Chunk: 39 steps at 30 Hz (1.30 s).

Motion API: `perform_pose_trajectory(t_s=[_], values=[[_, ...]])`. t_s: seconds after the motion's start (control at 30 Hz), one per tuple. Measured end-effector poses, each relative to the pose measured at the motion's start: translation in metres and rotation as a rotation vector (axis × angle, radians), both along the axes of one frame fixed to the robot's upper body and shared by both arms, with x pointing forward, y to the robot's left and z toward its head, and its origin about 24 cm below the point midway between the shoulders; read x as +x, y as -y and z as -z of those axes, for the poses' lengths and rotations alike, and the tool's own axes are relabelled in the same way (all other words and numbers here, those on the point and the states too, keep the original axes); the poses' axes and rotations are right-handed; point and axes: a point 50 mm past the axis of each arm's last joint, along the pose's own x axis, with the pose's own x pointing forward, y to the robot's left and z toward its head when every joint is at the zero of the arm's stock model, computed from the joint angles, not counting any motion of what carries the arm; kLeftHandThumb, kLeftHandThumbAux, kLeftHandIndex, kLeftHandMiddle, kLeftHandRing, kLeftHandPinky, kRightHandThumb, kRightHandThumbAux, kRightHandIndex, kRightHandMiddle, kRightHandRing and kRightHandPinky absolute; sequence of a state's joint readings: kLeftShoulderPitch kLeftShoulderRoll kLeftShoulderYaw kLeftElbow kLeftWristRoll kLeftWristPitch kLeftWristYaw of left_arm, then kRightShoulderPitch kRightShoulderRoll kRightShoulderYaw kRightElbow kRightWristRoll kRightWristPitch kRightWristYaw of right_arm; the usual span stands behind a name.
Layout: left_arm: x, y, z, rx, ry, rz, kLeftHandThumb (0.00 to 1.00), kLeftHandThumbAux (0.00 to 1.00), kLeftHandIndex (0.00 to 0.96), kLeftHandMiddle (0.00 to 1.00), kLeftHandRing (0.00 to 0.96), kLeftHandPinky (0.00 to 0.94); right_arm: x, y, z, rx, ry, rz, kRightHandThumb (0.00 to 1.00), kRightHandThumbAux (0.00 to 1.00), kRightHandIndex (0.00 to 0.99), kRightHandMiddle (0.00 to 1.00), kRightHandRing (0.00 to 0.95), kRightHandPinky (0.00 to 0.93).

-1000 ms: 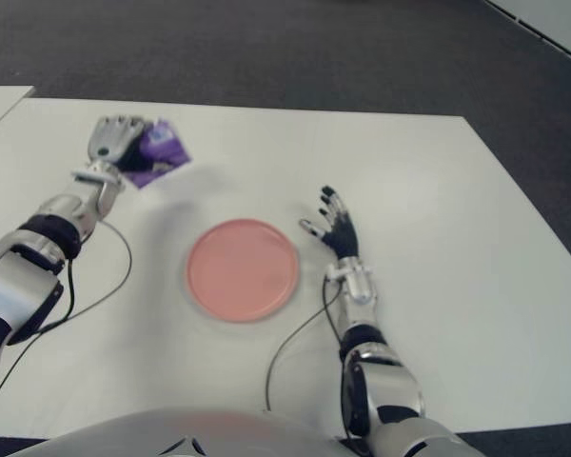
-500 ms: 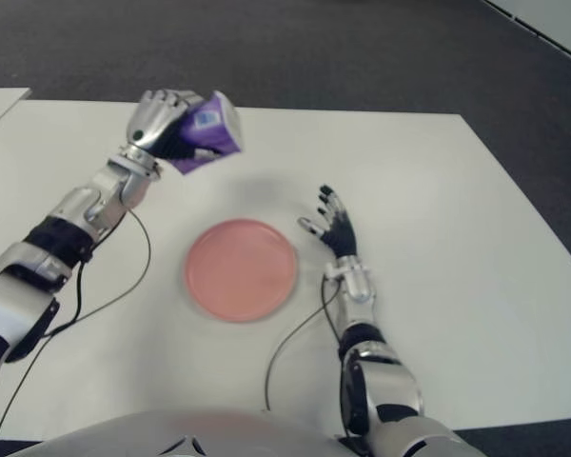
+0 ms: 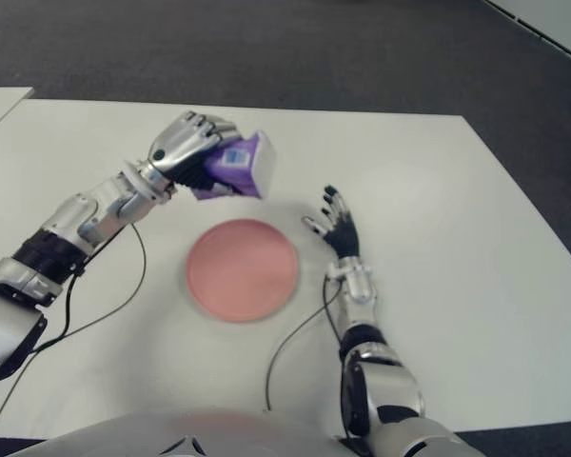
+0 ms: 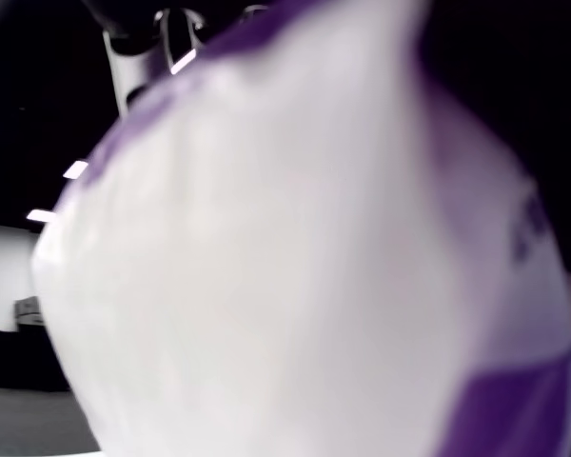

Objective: Put the tissue paper into the plate.

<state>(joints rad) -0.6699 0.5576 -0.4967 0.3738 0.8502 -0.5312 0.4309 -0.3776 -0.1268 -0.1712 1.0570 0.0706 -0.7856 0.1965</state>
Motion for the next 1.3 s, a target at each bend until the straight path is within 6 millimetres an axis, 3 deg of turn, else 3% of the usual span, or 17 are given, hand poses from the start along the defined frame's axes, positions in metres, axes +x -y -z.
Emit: perform_pose_trajectory(t_s=[0.1,0.37,0.53,1.3], values=[[-0.006,0.004,0.004,0.03,-0.005,0.04,0.951,0.65,0.386,0.509,0.532,0.783,0.0,0.0,0.0,0.0,0.0,0.0,0.0,0.725,0.0,0.0,0.0,0.0],[-0.022,0.012,0.043,0.134,-0.141,0.103,0.951,0.65,0.386,0.509,0.53,0.782,0.0,0.001,0.0,-0.001,0.001,0.006,0.0,0.689,0.0,0.0,0.0,0.0],[-0.023,0.012,0.056,0.184,-0.222,0.103,0.951,0.65,0.386,0.508,0.53,0.792,0.0,0.001,0.0,-0.003,0.0,0.013,0.0,0.651,0.0,0.0,0.0,0.0],[-0.025,0.009,0.069,0.35,-0.386,0.106,0.949,0.651,0.384,0.503,0.531,0.79,0.0,0.003,0.0,-0.011,-0.001,0.032,0.0,0.593,0.0,0.0,0.0,0.0]])
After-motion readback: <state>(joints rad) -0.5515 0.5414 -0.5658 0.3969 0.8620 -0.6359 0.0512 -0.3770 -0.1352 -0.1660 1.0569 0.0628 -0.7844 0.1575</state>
